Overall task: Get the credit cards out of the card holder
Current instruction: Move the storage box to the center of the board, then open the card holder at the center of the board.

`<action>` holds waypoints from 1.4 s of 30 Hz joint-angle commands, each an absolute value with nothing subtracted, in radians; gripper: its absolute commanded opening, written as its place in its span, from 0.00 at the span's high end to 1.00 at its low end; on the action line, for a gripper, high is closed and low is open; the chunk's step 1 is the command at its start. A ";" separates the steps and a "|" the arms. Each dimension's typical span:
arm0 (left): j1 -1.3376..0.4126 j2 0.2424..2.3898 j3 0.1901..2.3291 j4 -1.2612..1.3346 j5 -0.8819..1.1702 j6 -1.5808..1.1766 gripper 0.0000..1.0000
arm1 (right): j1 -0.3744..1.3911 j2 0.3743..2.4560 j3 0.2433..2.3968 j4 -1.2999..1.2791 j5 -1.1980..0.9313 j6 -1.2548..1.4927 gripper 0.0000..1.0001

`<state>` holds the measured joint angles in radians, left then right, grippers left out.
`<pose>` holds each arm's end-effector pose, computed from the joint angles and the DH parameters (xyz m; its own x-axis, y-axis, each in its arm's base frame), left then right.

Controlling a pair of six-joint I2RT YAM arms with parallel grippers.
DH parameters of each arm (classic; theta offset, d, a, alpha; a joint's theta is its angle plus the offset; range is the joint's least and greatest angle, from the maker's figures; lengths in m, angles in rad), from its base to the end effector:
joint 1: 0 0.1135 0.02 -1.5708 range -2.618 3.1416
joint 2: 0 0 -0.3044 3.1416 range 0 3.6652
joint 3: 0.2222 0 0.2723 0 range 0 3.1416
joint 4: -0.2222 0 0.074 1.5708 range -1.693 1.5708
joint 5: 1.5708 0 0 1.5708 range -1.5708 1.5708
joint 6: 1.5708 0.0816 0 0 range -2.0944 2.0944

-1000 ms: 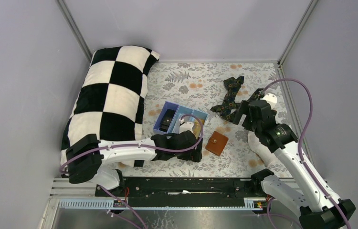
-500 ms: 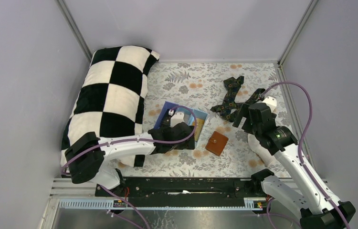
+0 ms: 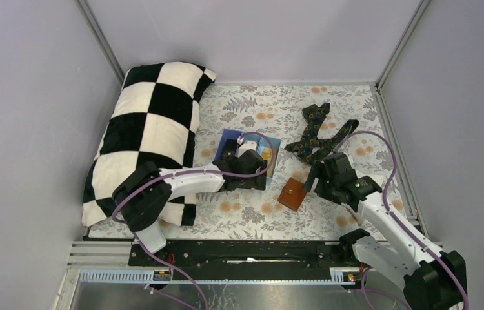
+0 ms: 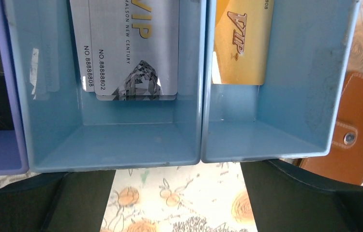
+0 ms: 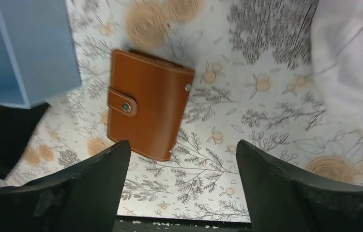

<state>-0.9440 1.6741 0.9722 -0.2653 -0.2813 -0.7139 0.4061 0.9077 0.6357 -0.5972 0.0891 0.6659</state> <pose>0.2409 -0.2940 0.1651 -0.8139 0.0515 -0.5787 0.2020 0.9590 -0.1989 0.1910 0.0742 0.2212 -0.7623 0.3420 -0.5495 0.1656 0.9238 0.3453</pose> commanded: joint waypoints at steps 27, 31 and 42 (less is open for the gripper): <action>-0.877 1.250 0.864 -0.262 -0.023 -0.761 0.01 | 0.414 1.182 0.348 -0.041 -0.104 0.884 0.84; -0.910 1.164 0.808 -0.285 -0.048 -0.797 0.01 | 0.413 1.196 0.353 -0.044 -0.133 0.838 1.00; -1.144 1.282 0.887 -0.427 -0.287 -0.822 0.04 | 0.451 0.952 0.292 -0.178 -0.246 0.845 1.00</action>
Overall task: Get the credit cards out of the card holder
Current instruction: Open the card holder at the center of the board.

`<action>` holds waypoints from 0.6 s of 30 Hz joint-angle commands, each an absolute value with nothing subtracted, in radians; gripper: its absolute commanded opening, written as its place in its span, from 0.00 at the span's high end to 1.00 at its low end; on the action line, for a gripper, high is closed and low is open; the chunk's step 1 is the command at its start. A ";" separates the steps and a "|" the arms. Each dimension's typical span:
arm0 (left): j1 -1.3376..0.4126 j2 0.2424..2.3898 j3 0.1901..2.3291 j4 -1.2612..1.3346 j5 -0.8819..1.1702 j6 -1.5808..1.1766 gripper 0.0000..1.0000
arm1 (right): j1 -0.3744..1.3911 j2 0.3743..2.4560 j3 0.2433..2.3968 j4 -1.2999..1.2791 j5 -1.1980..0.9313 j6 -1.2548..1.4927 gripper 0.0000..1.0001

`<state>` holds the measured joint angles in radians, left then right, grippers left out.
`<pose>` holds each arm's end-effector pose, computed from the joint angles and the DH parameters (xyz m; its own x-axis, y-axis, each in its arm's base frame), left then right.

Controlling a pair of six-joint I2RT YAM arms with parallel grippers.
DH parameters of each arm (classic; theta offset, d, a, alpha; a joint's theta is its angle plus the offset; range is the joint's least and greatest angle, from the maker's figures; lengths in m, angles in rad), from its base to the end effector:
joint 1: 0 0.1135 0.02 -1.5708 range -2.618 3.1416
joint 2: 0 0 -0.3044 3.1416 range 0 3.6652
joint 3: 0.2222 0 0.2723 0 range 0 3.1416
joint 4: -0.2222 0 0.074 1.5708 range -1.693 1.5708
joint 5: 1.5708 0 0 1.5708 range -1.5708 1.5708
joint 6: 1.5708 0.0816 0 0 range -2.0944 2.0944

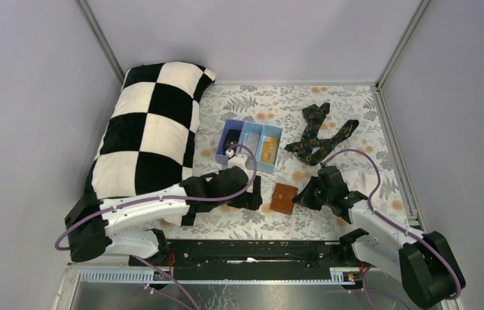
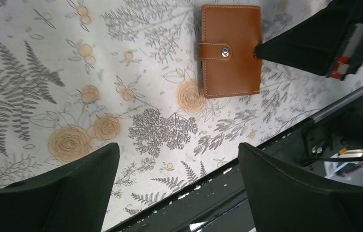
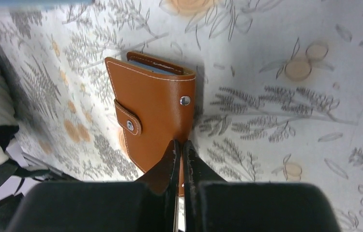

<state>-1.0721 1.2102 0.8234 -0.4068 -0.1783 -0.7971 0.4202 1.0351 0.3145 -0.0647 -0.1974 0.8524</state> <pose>0.1511 -0.2473 0.2437 -0.8140 0.0226 -0.5805 0.3185 0.8531 -0.4133 0.1877 0.1014 0.1362 -0.8214 0.4416 -0.3611 0.1394 0.7692 0.6237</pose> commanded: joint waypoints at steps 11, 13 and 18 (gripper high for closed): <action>-1.266 1.654 1.163 -0.485 -0.422 -0.911 0.31 | 0.461 0.808 0.233 -0.253 -0.236 0.903 1.00; -1.282 1.721 1.232 -0.513 -0.448 -0.918 0.33 | 0.462 0.822 0.232 -0.241 -0.232 0.905 1.00; -1.294 1.848 1.327 -0.515 -0.481 -0.894 0.38 | 0.460 0.859 0.242 -0.224 -0.230 0.900 1.00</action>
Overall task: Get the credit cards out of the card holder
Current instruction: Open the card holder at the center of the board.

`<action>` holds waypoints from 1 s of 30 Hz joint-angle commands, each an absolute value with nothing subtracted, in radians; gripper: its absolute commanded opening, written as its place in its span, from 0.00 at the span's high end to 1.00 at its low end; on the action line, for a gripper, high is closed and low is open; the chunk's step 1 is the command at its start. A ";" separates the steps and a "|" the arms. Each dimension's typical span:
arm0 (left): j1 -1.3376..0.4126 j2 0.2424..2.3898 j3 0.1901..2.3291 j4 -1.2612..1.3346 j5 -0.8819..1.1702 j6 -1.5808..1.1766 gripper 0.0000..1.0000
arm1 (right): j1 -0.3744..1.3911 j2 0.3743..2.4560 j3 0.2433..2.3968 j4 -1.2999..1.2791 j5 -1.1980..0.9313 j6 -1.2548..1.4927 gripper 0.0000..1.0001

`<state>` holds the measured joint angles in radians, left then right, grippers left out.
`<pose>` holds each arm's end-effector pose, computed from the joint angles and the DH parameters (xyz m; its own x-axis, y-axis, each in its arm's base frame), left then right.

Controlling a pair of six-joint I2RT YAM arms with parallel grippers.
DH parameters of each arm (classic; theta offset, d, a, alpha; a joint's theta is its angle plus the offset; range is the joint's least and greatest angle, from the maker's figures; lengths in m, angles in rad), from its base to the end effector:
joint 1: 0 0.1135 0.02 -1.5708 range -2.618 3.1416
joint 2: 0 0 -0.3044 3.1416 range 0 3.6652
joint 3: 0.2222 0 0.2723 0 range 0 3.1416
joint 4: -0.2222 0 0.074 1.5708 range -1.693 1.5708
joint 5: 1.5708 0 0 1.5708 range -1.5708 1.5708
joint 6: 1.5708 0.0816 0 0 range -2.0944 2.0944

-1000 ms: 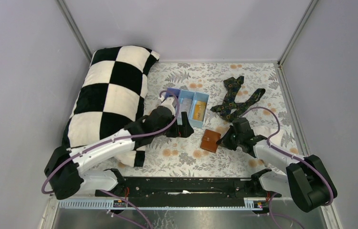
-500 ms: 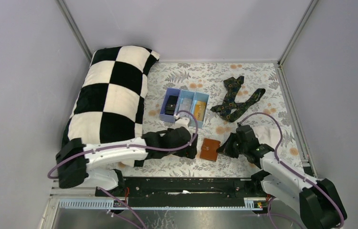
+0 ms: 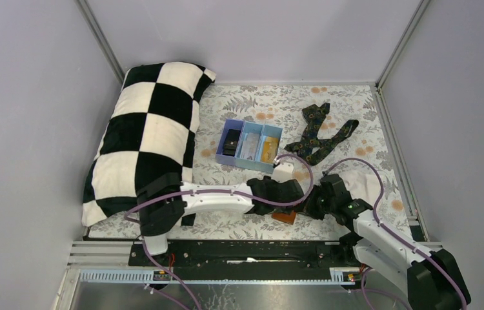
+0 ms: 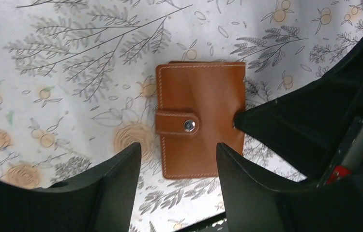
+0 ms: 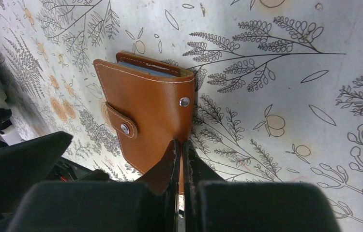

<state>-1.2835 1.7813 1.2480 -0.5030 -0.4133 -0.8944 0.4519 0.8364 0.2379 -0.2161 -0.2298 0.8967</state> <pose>0.1500 -0.3922 0.1998 -0.7923 0.1612 -0.5884 0.3234 0.9288 -0.1809 0.1489 0.0929 0.1277 -0.8505 0.4328 -0.2988 0.1581 0.7523 0.6395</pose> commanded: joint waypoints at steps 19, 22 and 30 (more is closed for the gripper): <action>-1.295 1.996 1.404 -0.509 -0.447 -0.841 0.56 | 0.461 0.861 0.244 -0.235 -0.210 0.904 1.00; -1.295 2.016 1.404 -0.529 -0.448 -0.847 0.65 | 0.462 0.864 0.246 -0.235 -0.207 0.905 1.00; -1.294 1.973 1.366 -0.541 -0.482 -0.860 0.83 | 0.461 0.861 0.238 -0.239 -0.198 0.903 1.00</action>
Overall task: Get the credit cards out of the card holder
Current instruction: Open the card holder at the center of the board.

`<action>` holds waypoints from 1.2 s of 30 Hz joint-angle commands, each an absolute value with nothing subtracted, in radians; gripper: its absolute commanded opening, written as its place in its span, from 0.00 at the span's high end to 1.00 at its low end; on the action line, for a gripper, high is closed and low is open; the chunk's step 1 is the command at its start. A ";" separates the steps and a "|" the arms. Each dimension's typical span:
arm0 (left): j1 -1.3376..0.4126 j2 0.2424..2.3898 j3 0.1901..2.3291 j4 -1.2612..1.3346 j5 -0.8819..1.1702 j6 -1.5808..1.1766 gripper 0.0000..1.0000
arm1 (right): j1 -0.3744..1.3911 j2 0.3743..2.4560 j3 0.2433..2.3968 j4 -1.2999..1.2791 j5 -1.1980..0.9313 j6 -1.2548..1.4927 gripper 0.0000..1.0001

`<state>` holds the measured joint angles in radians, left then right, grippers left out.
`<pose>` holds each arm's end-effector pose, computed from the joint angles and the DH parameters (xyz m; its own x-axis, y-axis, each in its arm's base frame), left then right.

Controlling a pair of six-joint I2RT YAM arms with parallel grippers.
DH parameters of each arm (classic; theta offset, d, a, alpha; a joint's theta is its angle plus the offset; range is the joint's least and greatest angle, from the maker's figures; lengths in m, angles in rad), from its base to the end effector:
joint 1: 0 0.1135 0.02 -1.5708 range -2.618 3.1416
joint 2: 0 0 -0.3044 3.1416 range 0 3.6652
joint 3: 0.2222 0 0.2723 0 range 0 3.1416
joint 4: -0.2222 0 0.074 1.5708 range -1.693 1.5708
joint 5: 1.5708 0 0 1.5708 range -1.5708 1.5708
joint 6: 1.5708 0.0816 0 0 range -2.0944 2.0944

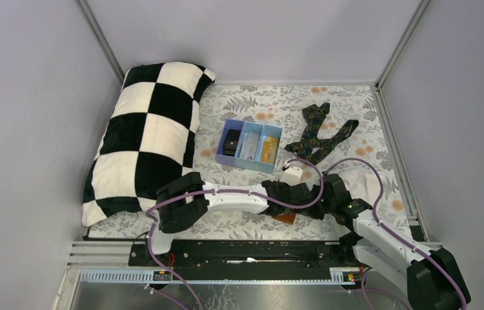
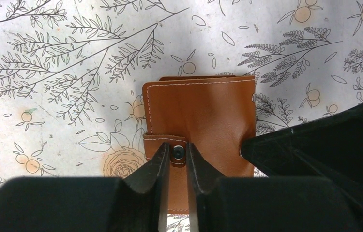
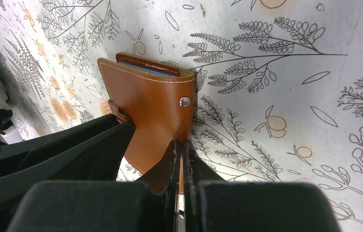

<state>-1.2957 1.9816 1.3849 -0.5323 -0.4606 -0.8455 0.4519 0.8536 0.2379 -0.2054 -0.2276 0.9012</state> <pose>0.1593 -0.4308 0.1600 -0.7694 0.2582 -0.5843 0.3539 0.9338 -0.0534 0.1503 0.0934 0.1262 -0.8507 0.4362 -0.2934 0.1664 0.7529 0.6368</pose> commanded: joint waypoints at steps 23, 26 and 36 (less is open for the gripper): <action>-1.255 1.524 1.151 -0.431 -0.310 -0.798 1.00 | 0.462 0.752 0.442 -0.506 -0.126 0.804 0.57; -1.244 1.513 1.116 -0.427 -0.307 -0.821 1.00 | 0.462 0.754 0.488 -0.507 -0.133 0.800 0.58; -1.151 1.296 0.939 -0.400 -0.251 -0.883 1.00 | 0.472 0.823 0.457 -0.328 -0.262 0.877 0.65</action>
